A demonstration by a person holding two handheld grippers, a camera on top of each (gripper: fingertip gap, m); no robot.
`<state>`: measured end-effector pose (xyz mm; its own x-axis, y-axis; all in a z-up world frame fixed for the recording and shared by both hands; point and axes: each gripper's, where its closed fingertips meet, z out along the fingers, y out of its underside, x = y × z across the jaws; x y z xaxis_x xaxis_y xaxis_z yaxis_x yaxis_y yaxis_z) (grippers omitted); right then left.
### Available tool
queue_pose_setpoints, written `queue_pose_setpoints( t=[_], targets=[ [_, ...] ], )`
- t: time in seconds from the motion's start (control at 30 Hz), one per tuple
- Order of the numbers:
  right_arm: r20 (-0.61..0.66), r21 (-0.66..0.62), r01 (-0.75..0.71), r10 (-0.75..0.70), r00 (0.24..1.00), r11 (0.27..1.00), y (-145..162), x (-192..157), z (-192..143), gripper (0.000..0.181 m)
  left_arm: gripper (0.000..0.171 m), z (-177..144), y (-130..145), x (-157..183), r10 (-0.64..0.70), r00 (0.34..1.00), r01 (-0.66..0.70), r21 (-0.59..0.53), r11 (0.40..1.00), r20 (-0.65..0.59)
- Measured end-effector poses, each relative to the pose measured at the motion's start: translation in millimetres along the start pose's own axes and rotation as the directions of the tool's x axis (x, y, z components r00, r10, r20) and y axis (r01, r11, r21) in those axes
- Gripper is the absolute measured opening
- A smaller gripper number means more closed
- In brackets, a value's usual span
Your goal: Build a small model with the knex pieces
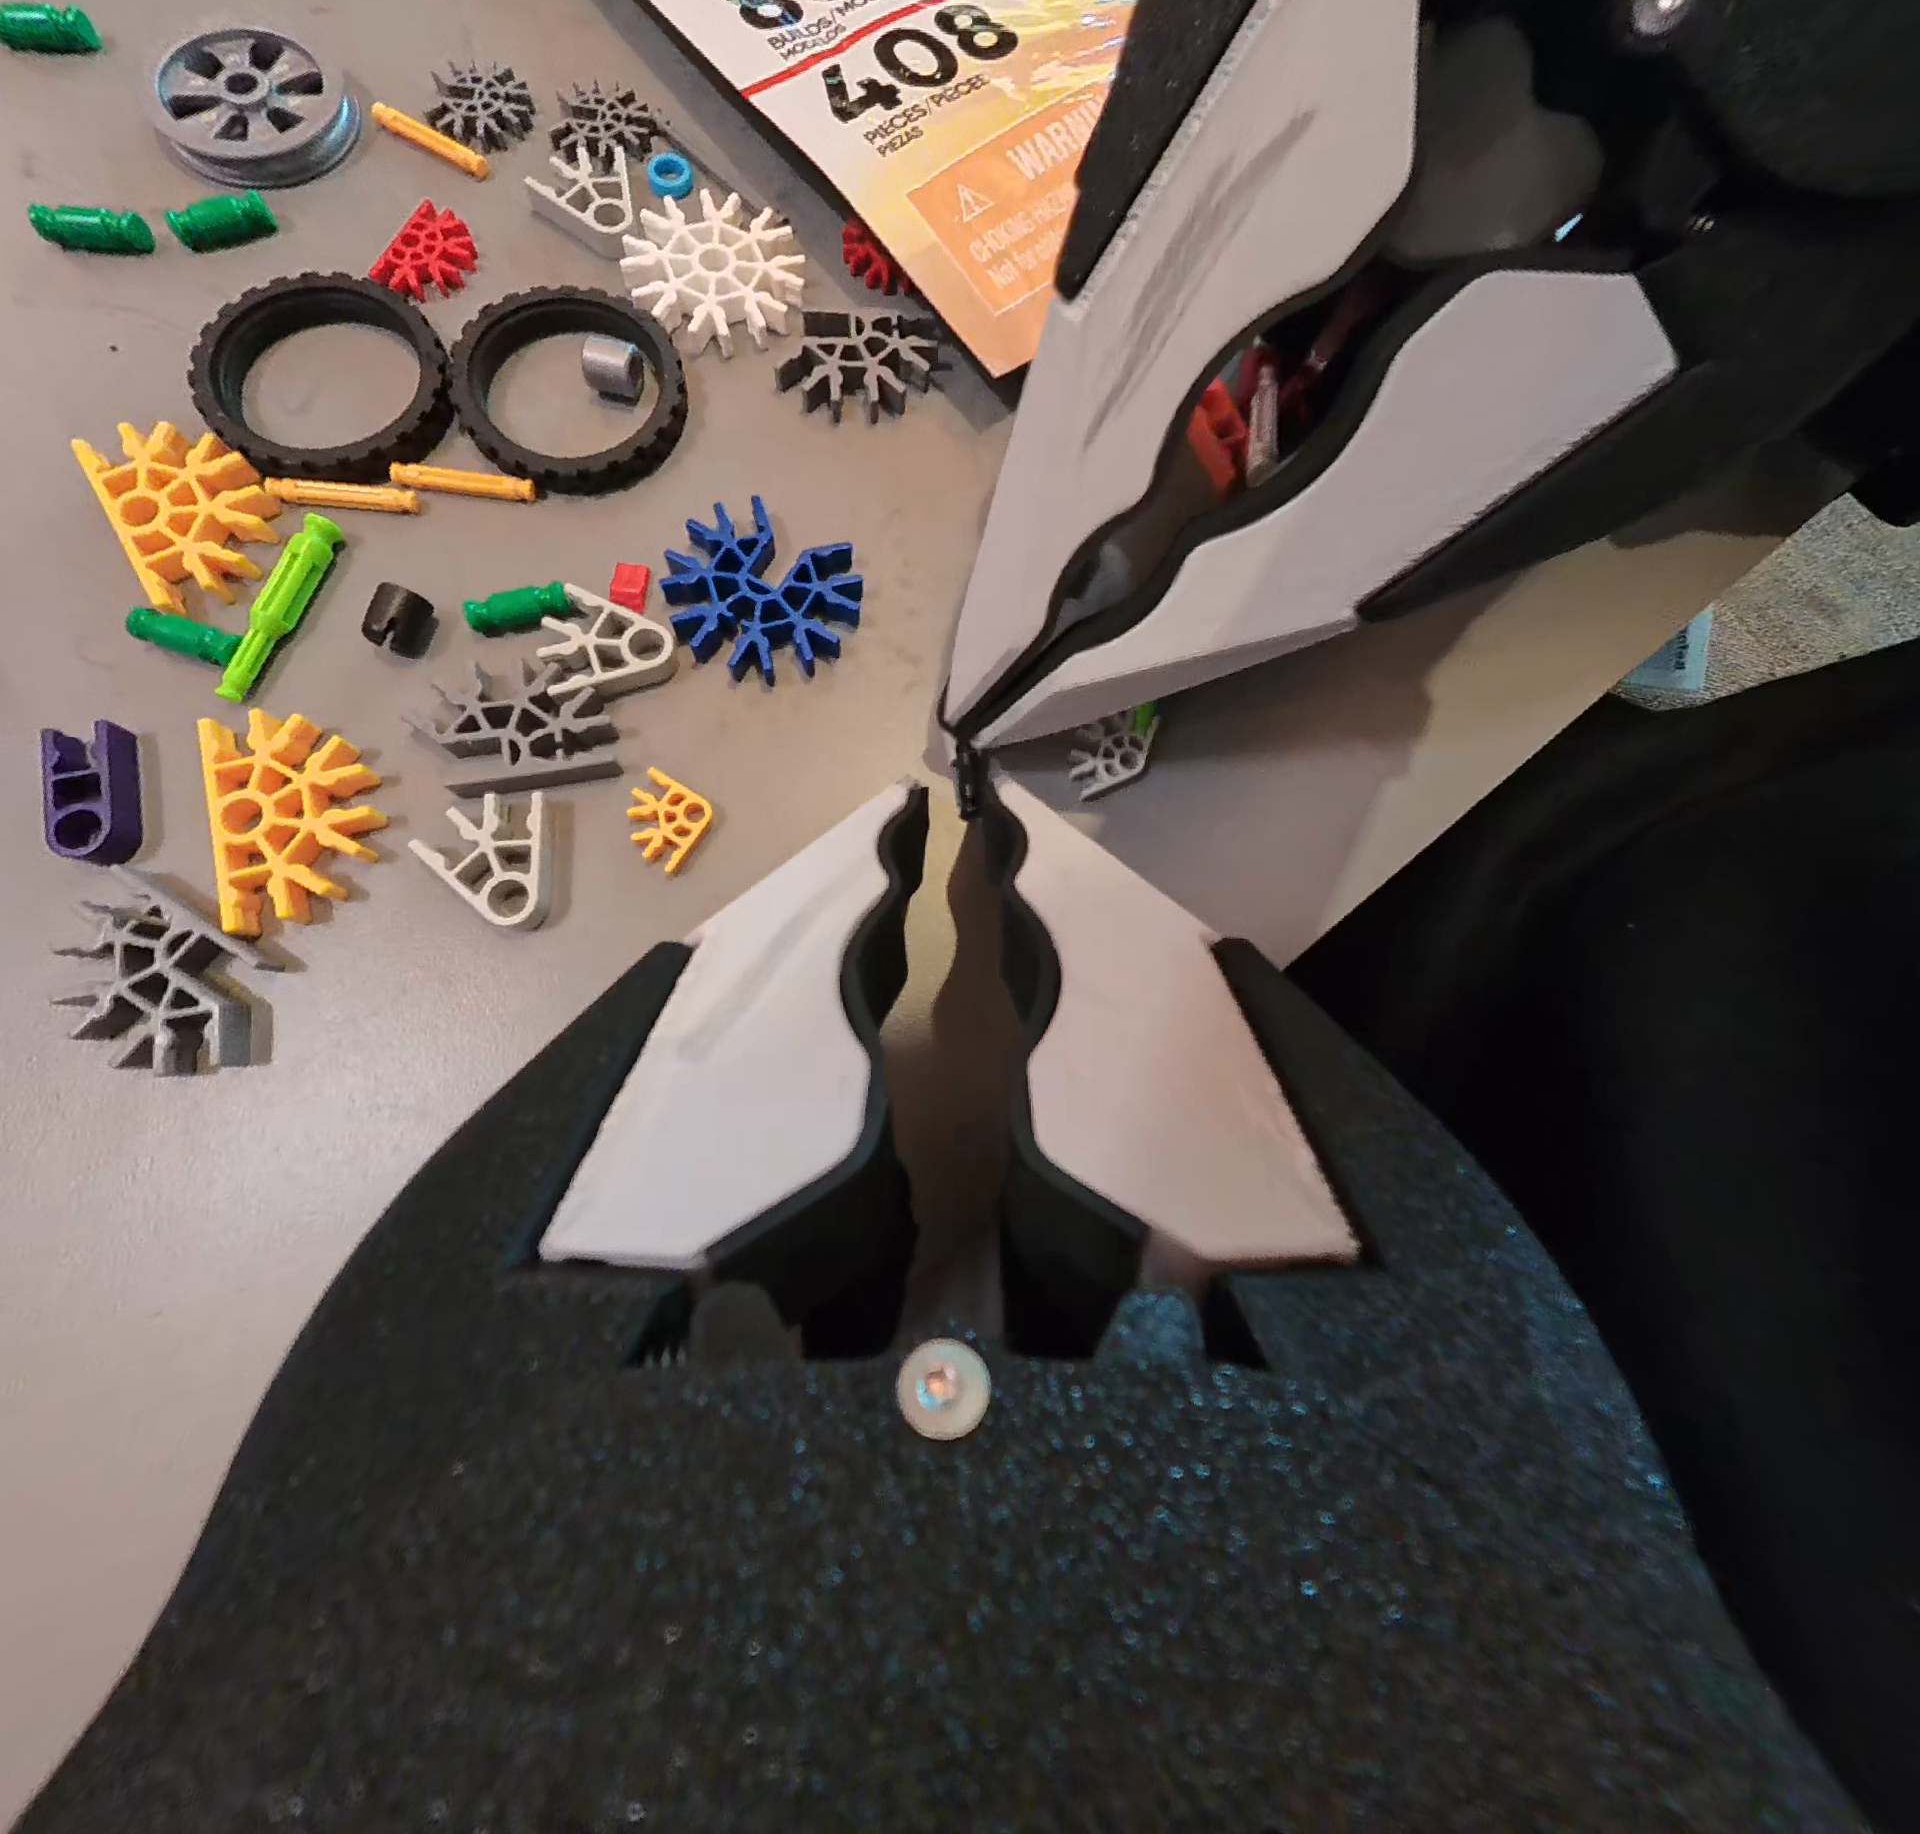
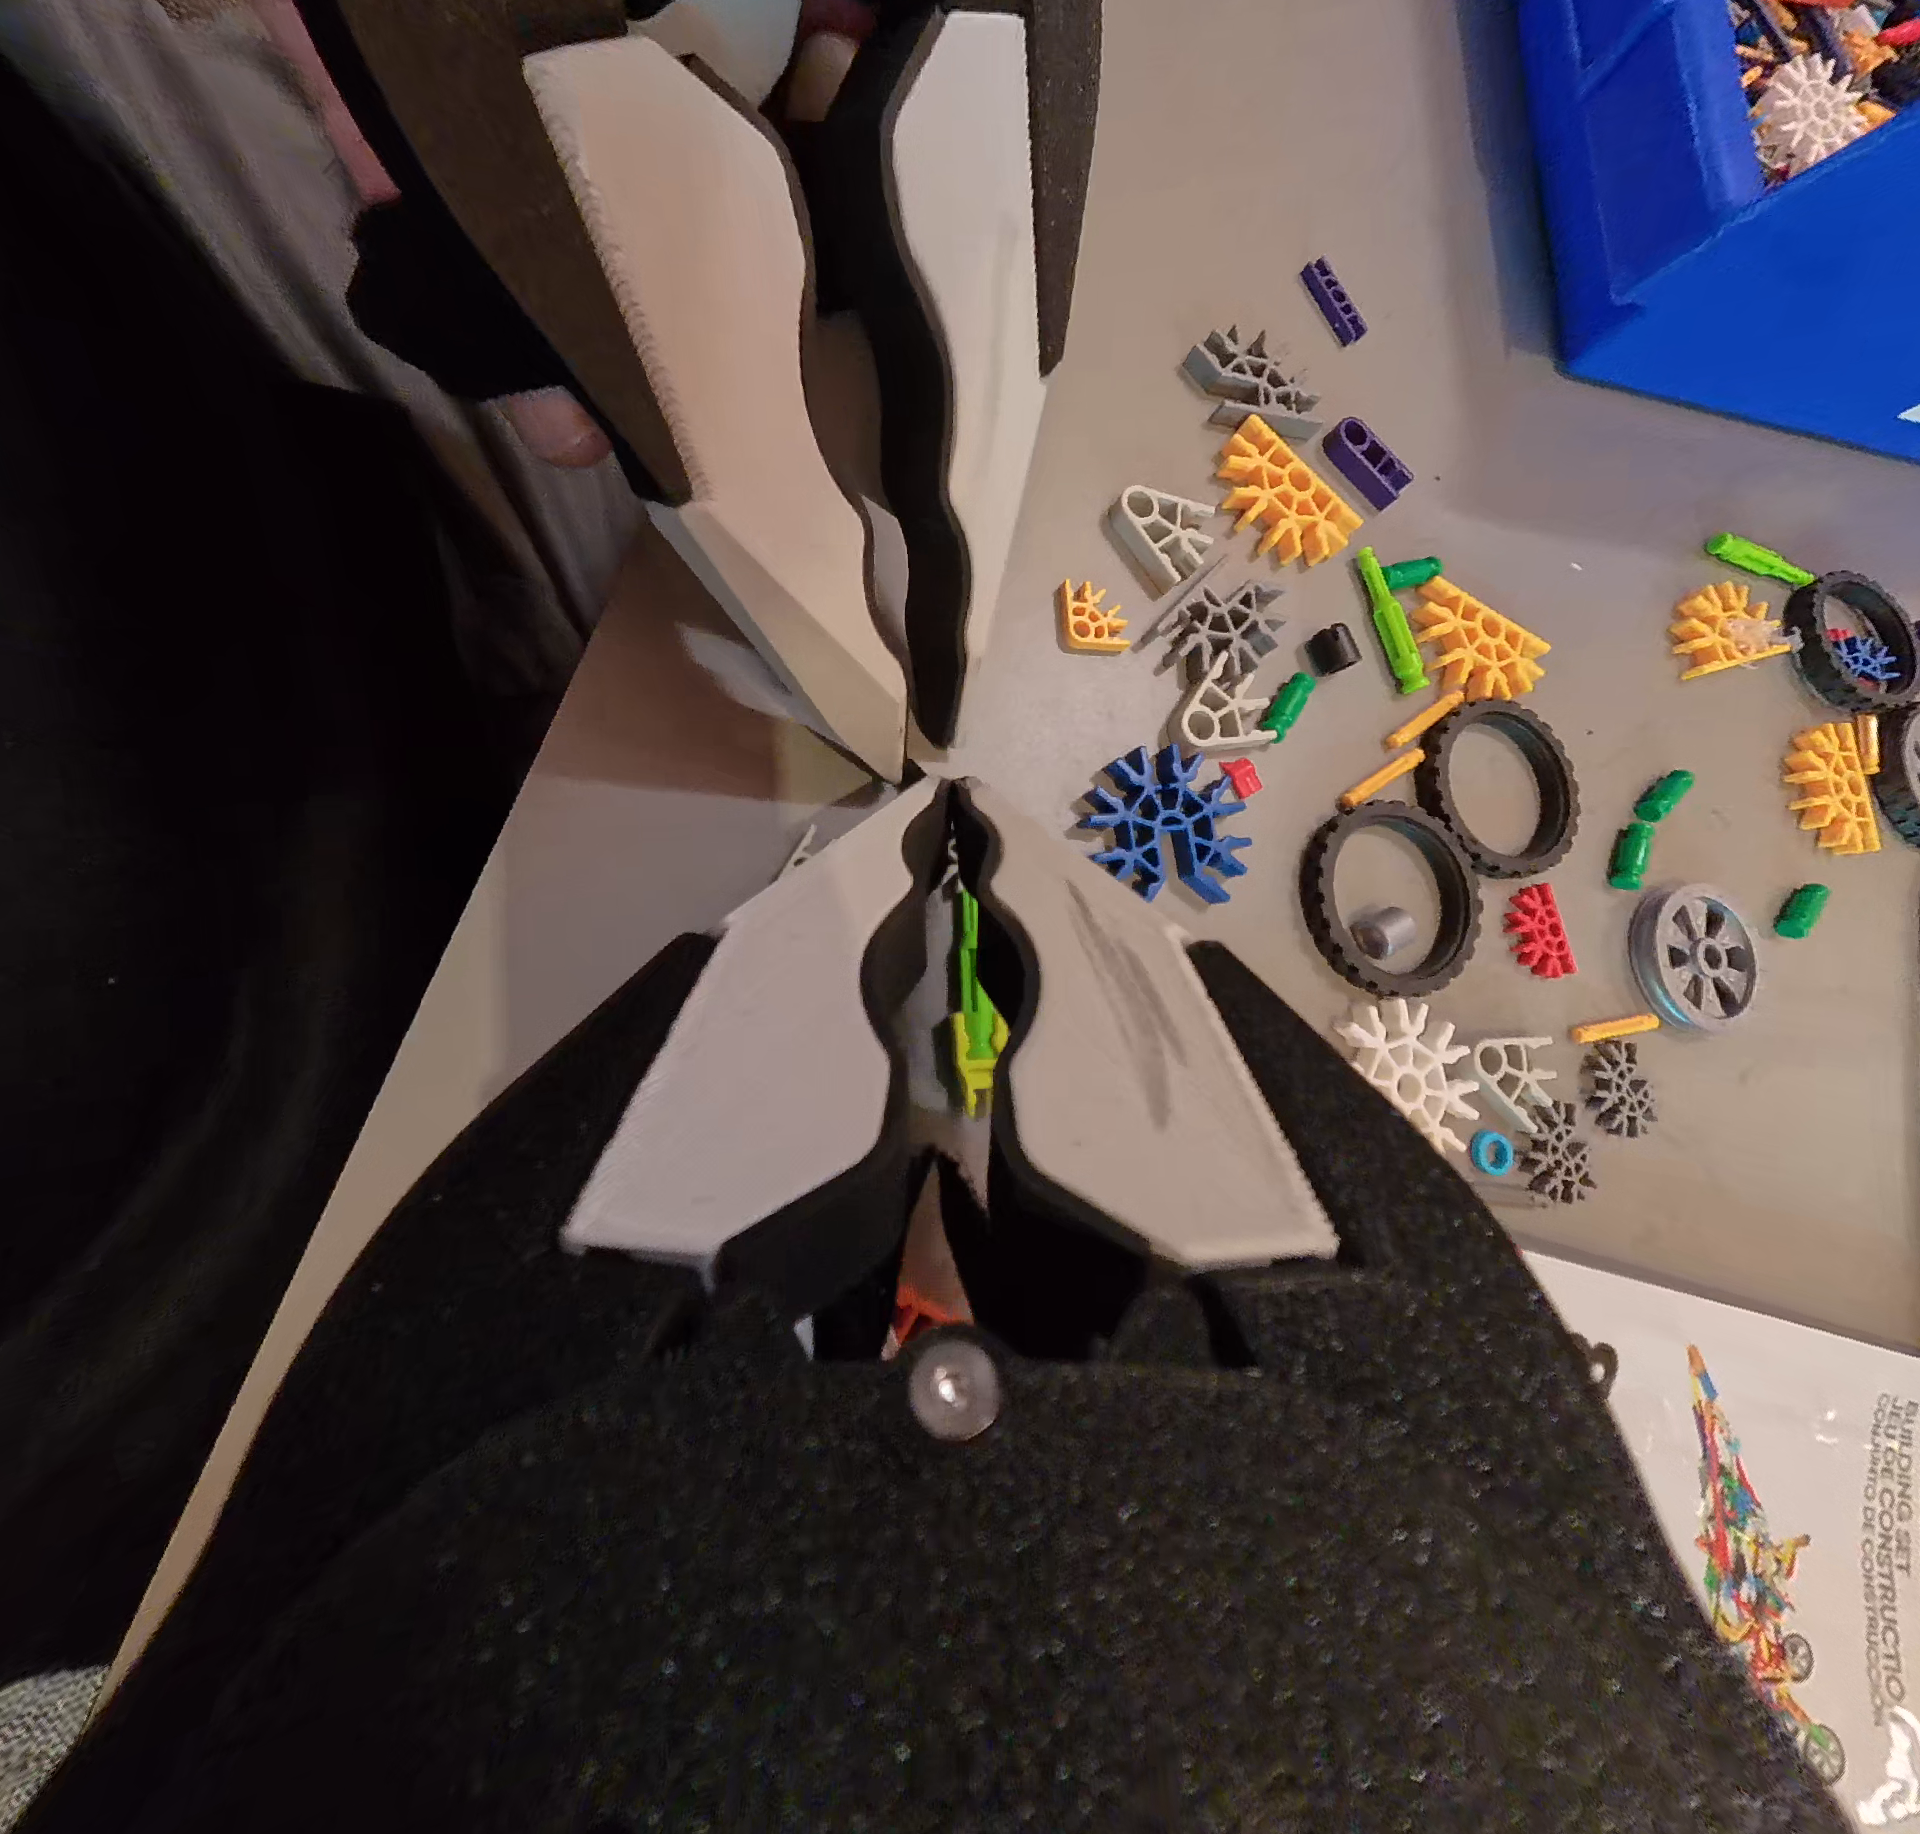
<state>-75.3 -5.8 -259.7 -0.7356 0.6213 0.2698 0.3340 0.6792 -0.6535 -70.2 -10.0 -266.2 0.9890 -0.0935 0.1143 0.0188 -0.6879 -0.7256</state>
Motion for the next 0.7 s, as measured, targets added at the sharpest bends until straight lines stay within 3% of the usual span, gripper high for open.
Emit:
queue_pose_setpoints(
  t=[0.37,0.5,0.7],
  targets=[
    [0.006,-0.029,-0.031,0.031,0.999,0.999,6,2,2,0.0,0.001,2,-1,-1,0.054,0.998,-0.053,-0.01,0.999,0.031],
    [0.006,0.029,-0.094,0.094,0.996,0.995,-1,11,-8,0.0,0.0,3,-1,-1,0.062,0.997,-0.061,-0.011,0.998,0.036],
    [0.012,0.005,-0.057,0.057,0.998,0.998,-1,8,-7,0.0,0.0,3,-1,-1,0.084,0.996,-0.083,-0.027,0.996,0.042]
  ],
)
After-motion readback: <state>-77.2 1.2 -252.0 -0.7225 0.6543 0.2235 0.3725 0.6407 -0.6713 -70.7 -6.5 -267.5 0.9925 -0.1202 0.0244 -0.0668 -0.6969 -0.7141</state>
